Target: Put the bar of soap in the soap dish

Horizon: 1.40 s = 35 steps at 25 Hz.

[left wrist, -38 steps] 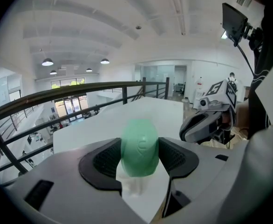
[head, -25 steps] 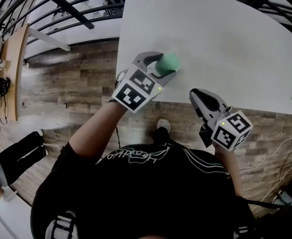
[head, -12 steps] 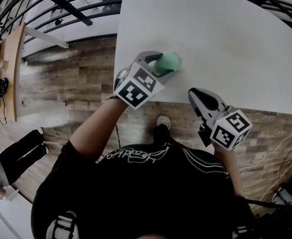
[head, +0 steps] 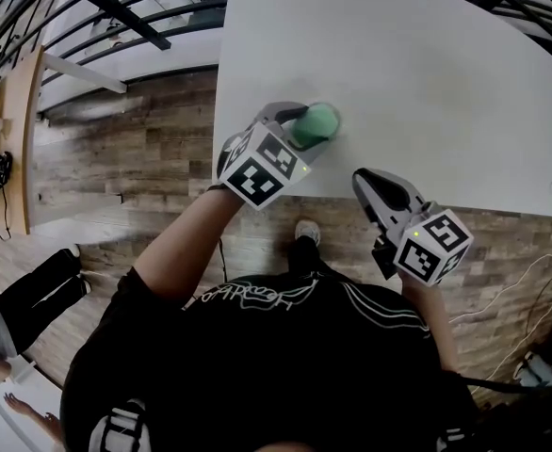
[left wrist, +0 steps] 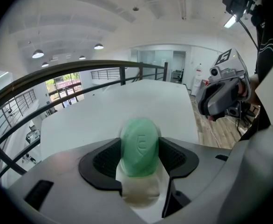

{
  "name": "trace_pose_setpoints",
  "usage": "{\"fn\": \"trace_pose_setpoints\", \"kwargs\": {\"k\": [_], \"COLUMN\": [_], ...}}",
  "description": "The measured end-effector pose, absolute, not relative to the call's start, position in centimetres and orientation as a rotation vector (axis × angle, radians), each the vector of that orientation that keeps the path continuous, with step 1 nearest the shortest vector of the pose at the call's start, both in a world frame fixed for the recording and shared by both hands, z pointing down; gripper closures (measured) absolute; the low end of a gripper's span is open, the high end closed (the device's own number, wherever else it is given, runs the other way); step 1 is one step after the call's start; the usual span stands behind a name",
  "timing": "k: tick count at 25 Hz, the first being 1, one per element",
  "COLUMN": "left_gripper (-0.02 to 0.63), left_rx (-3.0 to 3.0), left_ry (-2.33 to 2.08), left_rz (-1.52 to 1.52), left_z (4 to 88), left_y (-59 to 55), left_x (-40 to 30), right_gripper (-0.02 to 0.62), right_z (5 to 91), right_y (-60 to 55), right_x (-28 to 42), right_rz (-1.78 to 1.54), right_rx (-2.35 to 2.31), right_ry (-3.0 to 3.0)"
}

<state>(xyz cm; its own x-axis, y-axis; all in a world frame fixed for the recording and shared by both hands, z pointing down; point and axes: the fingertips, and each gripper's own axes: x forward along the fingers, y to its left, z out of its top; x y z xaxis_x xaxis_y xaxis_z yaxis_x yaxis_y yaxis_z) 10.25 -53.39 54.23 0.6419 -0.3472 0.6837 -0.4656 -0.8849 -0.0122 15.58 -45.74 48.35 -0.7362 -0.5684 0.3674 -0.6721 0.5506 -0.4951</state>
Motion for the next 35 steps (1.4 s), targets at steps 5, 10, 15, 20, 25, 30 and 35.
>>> {"fn": "trace_pose_setpoints", "kwargs": {"k": [5, 10, 15, 20, 25, 30, 35], "left_gripper": [0.345, 0.345, 0.345, 0.344, 0.343, 0.344, 0.372], "left_rx": [2.682, 2.651, 2.662, 2.697, 2.747, 2.769, 2.763], "left_ry": [-0.666, -0.636, -0.591, -0.581, -0.601, -0.632, -0.602], "left_rz": [1.061, 1.019, 0.992, 0.981, 0.917, 0.793, 0.619], "left_z": [54.6, 54.7, 54.6, 54.5, 52.9, 49.7, 45.1], "left_y": [-53.6, -53.6, -53.8, -53.7, -53.7, -53.6, -48.9], "left_x": [10.3, 10.7, 11.0, 11.1, 10.7, 10.4, 8.5], "right_gripper": [0.566, 0.566, 0.566, 0.566, 0.566, 0.566, 0.566], "right_z": [48.2, 48.3, 48.3, 48.4, 47.6, 46.7, 44.5], "right_y": [-46.1, -46.1, -46.0, -45.6, -45.1, -45.1, -42.4], "right_x": [15.3, 15.3, 15.2, 15.0, 14.2, 14.2, 12.7], "right_rz": [0.941, 0.941, 0.943, 0.944, 0.932, 0.901, 0.848], "right_rx": [1.054, 1.052, 1.054, 1.061, 1.067, 1.066, 1.078], "right_ry": [-2.617, -2.616, -2.614, -2.609, -2.613, -2.637, -2.66]}}
